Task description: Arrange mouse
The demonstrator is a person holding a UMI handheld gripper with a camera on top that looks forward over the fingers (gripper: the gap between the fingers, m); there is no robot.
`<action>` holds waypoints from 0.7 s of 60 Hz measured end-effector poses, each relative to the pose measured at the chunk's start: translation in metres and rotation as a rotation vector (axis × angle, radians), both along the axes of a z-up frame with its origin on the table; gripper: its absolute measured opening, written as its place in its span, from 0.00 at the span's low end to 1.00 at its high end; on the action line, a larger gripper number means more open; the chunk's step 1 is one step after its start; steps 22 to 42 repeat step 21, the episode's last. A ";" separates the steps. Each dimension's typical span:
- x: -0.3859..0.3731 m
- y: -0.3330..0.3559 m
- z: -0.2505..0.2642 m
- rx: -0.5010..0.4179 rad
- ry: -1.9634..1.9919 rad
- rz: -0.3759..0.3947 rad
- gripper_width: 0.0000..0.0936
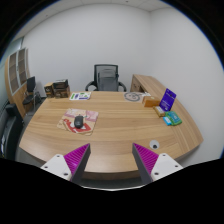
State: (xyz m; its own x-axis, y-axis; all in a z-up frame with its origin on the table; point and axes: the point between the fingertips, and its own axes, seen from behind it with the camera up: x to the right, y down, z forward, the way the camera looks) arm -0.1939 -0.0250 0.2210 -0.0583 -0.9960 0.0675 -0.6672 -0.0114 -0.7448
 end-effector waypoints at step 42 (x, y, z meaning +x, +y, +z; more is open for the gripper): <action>-0.053 -0.030 -0.005 0.004 0.015 -0.078 0.93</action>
